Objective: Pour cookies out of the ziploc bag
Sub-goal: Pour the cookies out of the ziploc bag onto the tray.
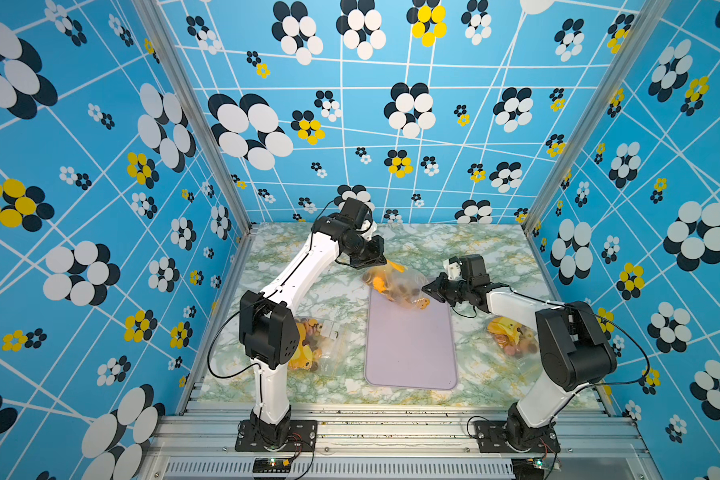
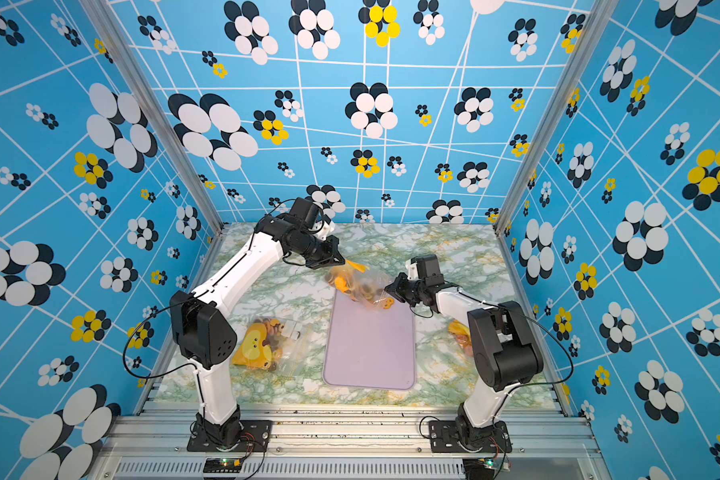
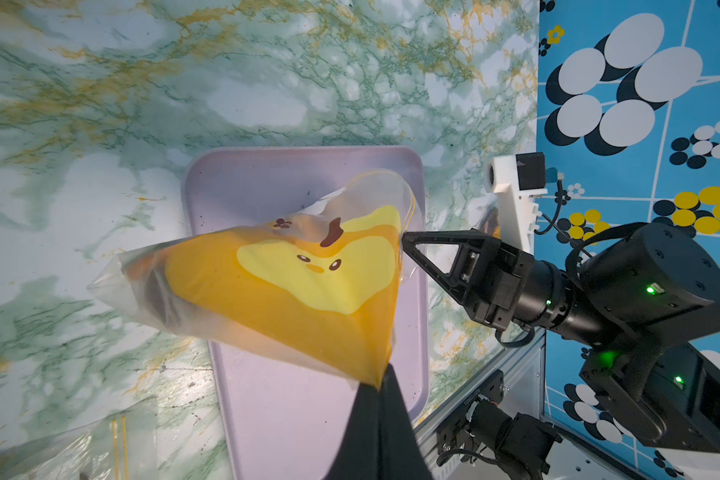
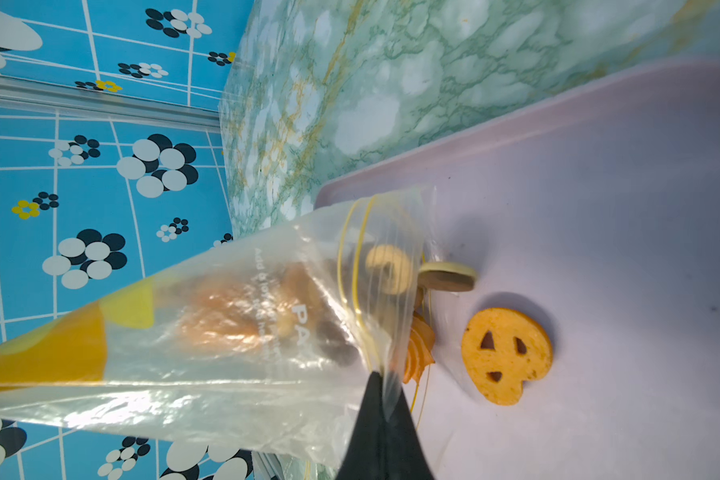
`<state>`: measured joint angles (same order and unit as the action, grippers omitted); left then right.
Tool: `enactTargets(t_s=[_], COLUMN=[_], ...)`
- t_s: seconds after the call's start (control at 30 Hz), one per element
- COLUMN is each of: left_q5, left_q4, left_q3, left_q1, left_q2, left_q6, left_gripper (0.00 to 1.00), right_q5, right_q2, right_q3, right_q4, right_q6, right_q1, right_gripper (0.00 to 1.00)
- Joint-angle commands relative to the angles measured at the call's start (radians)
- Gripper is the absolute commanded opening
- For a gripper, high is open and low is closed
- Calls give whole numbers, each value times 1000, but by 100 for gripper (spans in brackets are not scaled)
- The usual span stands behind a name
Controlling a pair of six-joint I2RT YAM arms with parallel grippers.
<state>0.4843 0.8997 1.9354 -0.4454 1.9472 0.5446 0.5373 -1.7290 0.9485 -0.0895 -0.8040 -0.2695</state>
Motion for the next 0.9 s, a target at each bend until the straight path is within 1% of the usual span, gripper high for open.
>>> enactTargets(t_s=[0.0, 0.3, 0.53, 0.87], left_q5=[27, 31, 30, 36], left_q4=[36, 74, 165, 194], left_q3=[54, 85, 200, 271], left_q1=[-1, -9, -9, -76], left_q2=[16, 31, 60, 124], left_q6=[-31, -47, -84, -84], left_gripper=[0, 0, 0, 0], right_q5=[2, 1, 4, -23], right_q2=[-40, -81, -108, -81], right_q3=[-11, -10, 7, 6], right_q4=[-2, -30, -40, 20], right_q6=[-14, -29, -38, 0], right_q1=[-11, -27, -45, -38], right_gripper=[0, 0, 0, 0])
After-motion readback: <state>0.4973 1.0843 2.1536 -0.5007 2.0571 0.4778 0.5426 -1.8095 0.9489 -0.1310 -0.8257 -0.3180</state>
